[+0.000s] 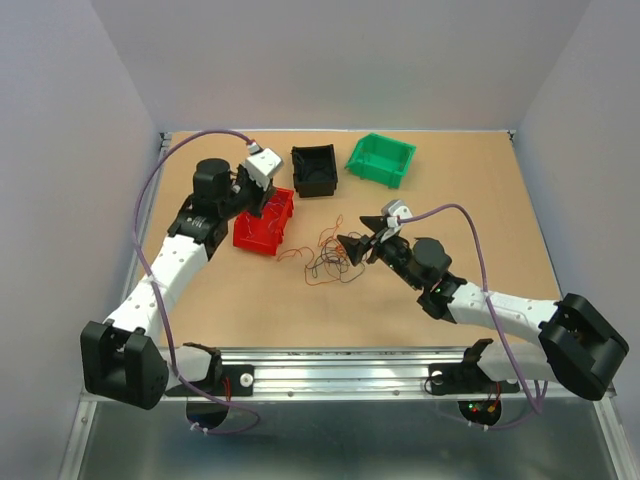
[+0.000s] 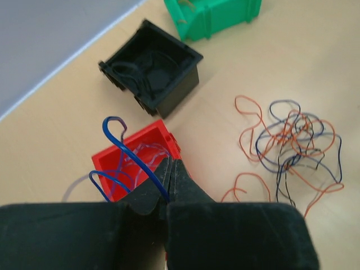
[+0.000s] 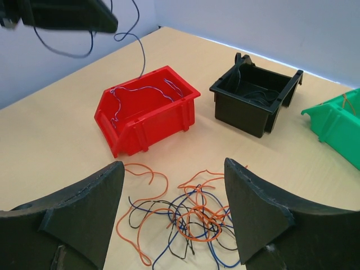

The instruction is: Untangle the cables

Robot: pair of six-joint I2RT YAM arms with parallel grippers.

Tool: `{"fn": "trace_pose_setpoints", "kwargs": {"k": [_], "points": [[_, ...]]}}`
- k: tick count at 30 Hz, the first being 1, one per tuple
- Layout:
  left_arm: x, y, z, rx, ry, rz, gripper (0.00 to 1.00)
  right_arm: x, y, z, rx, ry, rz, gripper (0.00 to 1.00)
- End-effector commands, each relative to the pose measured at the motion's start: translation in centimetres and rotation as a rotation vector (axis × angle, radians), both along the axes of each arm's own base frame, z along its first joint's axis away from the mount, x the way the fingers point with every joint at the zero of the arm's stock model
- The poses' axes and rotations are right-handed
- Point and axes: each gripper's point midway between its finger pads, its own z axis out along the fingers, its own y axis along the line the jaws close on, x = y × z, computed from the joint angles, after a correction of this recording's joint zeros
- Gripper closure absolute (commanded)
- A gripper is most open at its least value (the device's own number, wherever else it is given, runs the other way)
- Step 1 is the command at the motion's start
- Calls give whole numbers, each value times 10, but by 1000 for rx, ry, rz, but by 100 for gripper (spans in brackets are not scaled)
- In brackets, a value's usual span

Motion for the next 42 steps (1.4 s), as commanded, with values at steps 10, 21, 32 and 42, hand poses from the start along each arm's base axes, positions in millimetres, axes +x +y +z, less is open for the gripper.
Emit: {"fn": "trace_pose_setpoints", "kwargs": {"k": [10,21,32,42], "points": [[24,18,-75,87,40,23,100,1,-8,14,43,-47,-33,23],[80,37,-162,233,259,151,100,-2,-16,17,53,-56,-52,23],[82,47,-202,261,369,224,92,2,-9,9,46,-28,-45,23],[66,50,-145,231,269,226,59,49,14,-61,-147,363,-143,22]]}}
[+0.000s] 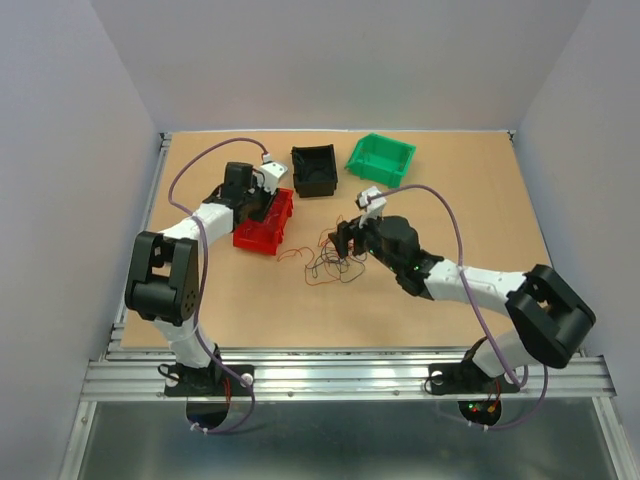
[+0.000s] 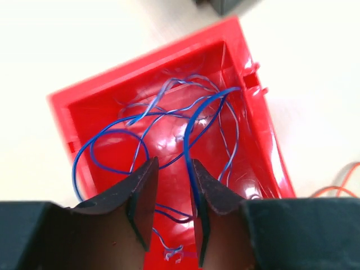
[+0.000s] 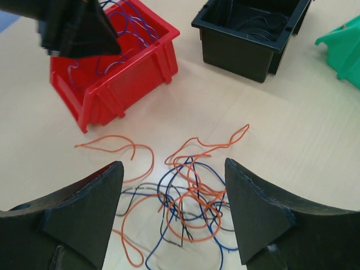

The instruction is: Untangle the cables

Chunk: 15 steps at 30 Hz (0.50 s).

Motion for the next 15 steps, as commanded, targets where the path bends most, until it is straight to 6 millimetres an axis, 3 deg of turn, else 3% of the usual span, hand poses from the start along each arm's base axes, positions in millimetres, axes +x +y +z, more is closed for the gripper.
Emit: {"fn": "trace_pose_setpoints", "kwargs": {"k": [1,6,7,9,10,15], "points": [[-4,4,41,-12,-80,1,58,17,4,-5,-39,157,-78,22],[-23,7,53,-1,-82,-16,53,25,-1,-18,-66,214,-149,23],[-28,8,52,4,-65,-19,53,25,-4,-29,-99,240,-171,23],[-32,9,59,10,-74,-26,53,31,-6,-32,-122,255,-204,23],[-36,10,60,14,-67,-30,53,30,-9,-46,-157,288,-212,23],[-46,12,92,5,-142,-34,51,38,-9,-61,-204,347,-258,27]]}}
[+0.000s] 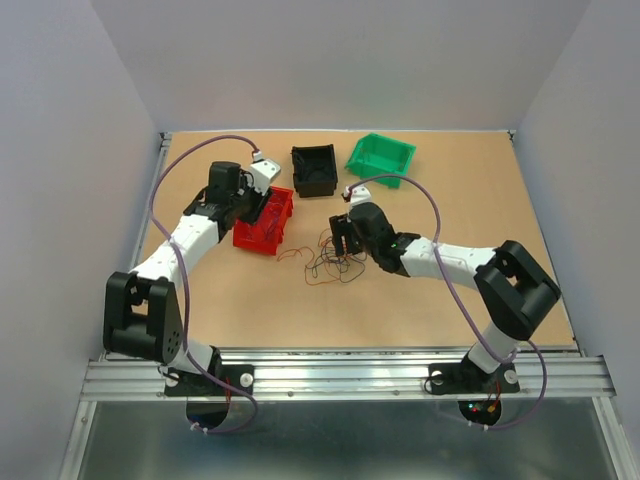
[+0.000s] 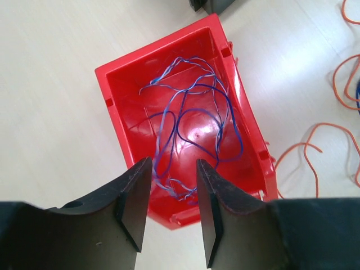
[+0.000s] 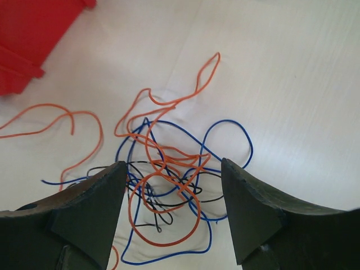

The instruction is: Untangle the cables

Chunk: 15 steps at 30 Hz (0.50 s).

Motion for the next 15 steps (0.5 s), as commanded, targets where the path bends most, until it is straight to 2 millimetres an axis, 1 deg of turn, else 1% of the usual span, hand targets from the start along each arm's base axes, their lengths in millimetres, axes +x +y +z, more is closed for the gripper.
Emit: {"fn": "trace_pose_setpoints", "kwargs": {"k": [1,2,3,5,6,7,8,9,11,12,13,15], "points": [[-13,1,31,-6,-65,-17,50,11,-9,0,-48,45,-88,30],[-16,1,40,-13,-83,-17,50,13,-9,-5,-59,50,-100,30],[-18,-1,43,-18,-87,-24,49,11,-11,-13,-83,76,-98,32],[-21,-5,49,-30,-95,-35,48,13,-8,-15,-86,86,-87,48],[-24,-9,55,-38,-106,-44,47,13,-5,-19,-83,100,-76,60],[-25,-11,57,-39,-112,-48,47,15,-4,-19,-83,98,-75,71],[-27,-14,60,-40,-118,-56,47,17,-2,-14,-76,91,-72,92],[-28,-17,60,-42,-118,-62,47,16,-1,-11,-73,84,-69,99],[-31,-24,62,-46,-121,-77,47,17,-4,0,-65,59,-76,99],[-33,-34,63,-53,-123,-105,47,19,-8,16,-54,15,-86,99],[-34,-34,63,-56,-122,-110,47,18,-12,24,-52,-2,-92,99],[-43,-57,64,-53,-132,-190,46,15,-18,36,-29,-53,-95,99]]}}
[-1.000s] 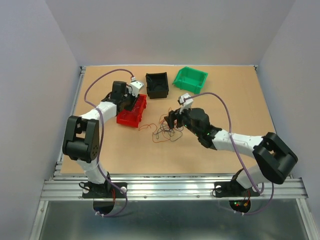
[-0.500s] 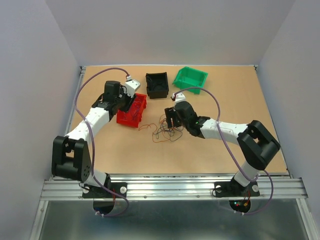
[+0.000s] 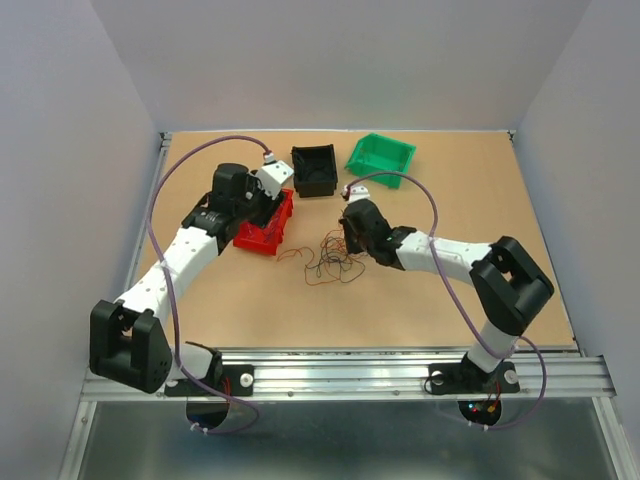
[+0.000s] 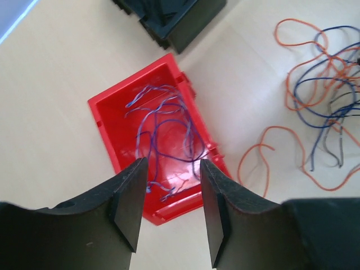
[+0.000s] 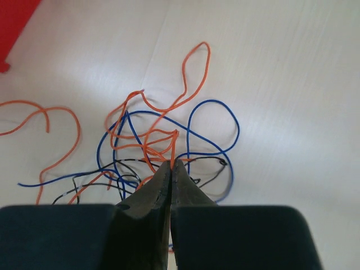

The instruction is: Untangle the cables

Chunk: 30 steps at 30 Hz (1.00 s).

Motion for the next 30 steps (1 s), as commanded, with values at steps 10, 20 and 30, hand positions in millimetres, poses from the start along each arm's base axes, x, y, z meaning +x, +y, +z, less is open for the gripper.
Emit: {"fn": "trace_pose_setpoints", "kwargs": {"k": [10,20,30], "points": [[-27,-126,88,-358,-296,-385,46,-53,10,226,470,-468,296,100],[-81,-147,149,-612,-448,-635,40,-89,6,317,666,-686,422,99],[-112,-135,147,-619,-553,-696,38,-91,23,332,713,-688,495,99]]}}
